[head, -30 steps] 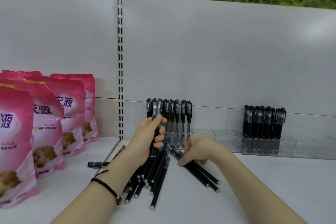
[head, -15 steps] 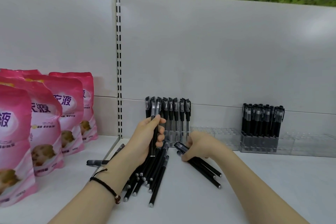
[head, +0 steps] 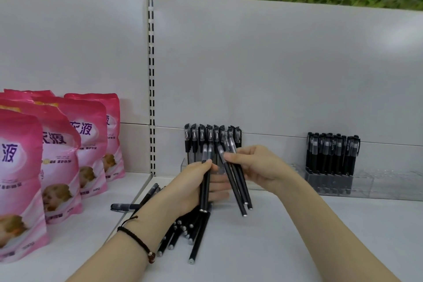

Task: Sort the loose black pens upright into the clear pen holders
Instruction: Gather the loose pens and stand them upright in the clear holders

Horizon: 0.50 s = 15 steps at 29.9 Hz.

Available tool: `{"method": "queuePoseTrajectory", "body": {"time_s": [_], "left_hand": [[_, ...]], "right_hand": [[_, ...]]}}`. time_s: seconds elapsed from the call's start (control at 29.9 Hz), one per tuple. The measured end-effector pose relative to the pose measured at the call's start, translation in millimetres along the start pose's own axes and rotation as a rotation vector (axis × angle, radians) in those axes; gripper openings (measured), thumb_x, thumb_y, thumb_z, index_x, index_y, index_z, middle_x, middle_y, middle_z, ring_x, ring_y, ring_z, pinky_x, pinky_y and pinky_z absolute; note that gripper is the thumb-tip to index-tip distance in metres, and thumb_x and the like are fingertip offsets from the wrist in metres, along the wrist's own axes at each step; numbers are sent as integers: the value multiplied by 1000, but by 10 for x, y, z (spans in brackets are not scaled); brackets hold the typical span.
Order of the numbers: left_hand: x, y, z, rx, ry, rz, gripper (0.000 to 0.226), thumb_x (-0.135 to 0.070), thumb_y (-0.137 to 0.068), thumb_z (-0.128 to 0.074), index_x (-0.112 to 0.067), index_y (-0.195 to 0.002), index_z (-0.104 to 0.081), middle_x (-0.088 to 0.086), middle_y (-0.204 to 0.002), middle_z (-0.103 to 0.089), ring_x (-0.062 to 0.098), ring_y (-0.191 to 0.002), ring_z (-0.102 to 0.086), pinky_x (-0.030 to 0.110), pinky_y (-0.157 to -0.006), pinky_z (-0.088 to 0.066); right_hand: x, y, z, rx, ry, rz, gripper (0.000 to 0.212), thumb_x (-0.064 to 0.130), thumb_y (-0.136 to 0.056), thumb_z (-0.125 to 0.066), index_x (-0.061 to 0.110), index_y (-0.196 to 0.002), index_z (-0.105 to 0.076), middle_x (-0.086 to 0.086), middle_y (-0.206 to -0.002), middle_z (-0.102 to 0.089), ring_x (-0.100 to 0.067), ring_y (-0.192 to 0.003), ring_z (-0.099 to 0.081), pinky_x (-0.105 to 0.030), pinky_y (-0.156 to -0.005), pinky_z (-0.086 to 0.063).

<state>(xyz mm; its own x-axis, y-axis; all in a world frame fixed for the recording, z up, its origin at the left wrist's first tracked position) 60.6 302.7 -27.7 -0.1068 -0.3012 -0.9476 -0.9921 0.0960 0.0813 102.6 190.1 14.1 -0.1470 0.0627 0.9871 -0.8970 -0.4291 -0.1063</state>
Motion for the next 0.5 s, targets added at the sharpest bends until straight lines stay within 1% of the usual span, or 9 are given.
{"method": "queuePoseTrajectory", "body": {"time_s": [0.03,0.07,0.1,0.13,0.17,0.23,0.33,0.44,0.5], "left_hand": [[33,16,-50,39,-11,32,36,-28,-105,-36,0,-99,-57,25,-100,-71,37,-89,-71,43,-73,-60],[53,23,-91,79,-25,47,44,-31,-105,-34,5,-110,-59,25,-104,-70,38,-94,-70,45,-80,-59],[58,29,-129,117,-31,48,50,-33,-106,-30,6,-116,-59,24,-107,-70,37,-98,-69,48,-88,-55],[56,34,-163,150,-23,39,53,-34,-106,-28,6,-118,-60,23,-107,-70,35,-97,-70,50,-92,-52],[49,42,-187,167,-5,29,55,-34,-106,-26,6,-116,-61,21,-103,-70,33,-92,-70,49,-91,-53],[41,41,-209,163,22,22,54,-36,-106,-26,3,-108,-63,17,-89,-69,27,-77,-68,41,-77,-57],[78,-4,-139,79,29,33,44,-42,-104,-33,-6,-101,-57,7,-66,-57,17,-54,-52,27,-50,-48],[61,-51,-60,39,48,11,41,-51,-97,-44,-13,-102,-54,-1,-57,-44,9,-43,-36,19,-38,-33],[-42,-74,27,6,128,-70,38,-51,-90,-54,-14,-96,-52,-4,-55,-38,6,-40,-30,17,-34,-28]], "right_hand": [[11,-8,-11,-31,-52,23,14,14,-84,-72,5,-73,-70,-13,-71,-67,-27,-70,-59,-40,-74,-44],[12,-13,-27,-66,-75,39,15,15,-84,-72,2,-77,-68,-15,-72,-67,-26,-63,-58,-38,-68,-45],[4,-11,-35,-106,-69,48,18,17,-85,-72,0,-81,-65,-15,-72,-64,-20,-52,-55,-31,-57,-45],[-4,-8,-38,-148,-52,56,20,18,-85,-72,0,-84,-63,-13,-70,-61,-14,-43,-50,-26,-47,-42],[-6,-4,-33,-189,-33,71,20,18,-85,-72,0,-84,-63,-11,-67,-59,-10,-39,-48,-23,-42,-39],[15,0,-10,-247,10,125,18,17,-84,-73,1,-83,-65,-6,-67,-60,-5,-41,-51,-18,-41,-39],[45,0,-50,-266,108,193,19,19,-83,-74,1,-85,-68,-2,-66,-61,-1,-46,-50,-13,-43,-36],[31,-28,-87,-283,131,200,25,33,-85,-71,9,-78,-67,1,-62,-56,-9,-50,-43,-17,-43,-32],[16,-32,-72,-293,133,179,33,40,-88,-65,8,-82,-68,1,-65,-61,-11,-50,-45,-18,-40,-33]]}}
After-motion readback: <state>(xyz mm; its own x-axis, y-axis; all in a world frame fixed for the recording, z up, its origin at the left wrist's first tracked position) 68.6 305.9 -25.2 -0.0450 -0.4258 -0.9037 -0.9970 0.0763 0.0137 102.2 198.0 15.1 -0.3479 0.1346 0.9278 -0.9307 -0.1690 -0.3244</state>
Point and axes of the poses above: each hand's wrist, its own y-axis away from the middle knuckle, its own z-axis out of the back of the hand, x = y × z, the point moved 8 cm from there along -y, towards the middle knuckle
